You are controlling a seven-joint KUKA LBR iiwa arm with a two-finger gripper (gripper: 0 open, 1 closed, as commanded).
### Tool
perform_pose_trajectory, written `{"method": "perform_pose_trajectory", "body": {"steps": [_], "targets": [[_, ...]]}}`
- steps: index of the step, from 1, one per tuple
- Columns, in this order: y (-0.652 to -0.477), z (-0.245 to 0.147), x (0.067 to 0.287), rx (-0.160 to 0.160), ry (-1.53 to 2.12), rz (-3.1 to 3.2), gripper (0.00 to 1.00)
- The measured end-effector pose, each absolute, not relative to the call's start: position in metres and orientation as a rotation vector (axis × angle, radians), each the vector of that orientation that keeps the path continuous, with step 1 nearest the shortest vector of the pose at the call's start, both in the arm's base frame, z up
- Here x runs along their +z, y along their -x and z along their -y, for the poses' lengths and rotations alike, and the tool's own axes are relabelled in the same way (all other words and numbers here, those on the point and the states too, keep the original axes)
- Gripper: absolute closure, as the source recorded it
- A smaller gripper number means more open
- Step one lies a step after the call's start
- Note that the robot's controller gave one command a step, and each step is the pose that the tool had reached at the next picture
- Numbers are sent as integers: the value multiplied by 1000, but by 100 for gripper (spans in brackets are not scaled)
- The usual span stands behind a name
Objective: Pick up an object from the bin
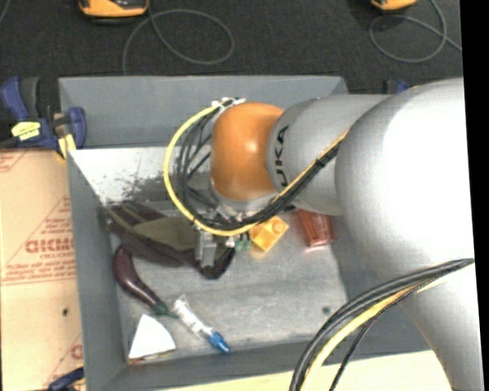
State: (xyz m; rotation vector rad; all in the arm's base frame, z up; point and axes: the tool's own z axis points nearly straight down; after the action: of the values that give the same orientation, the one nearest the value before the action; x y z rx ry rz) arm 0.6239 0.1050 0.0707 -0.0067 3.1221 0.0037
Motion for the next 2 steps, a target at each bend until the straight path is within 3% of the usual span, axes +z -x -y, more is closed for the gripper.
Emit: {"method": "perform_pose_trajectory", "body": {"steps": [2], "targets": [[-624,-103,74,3,8,-3122,100]]}}
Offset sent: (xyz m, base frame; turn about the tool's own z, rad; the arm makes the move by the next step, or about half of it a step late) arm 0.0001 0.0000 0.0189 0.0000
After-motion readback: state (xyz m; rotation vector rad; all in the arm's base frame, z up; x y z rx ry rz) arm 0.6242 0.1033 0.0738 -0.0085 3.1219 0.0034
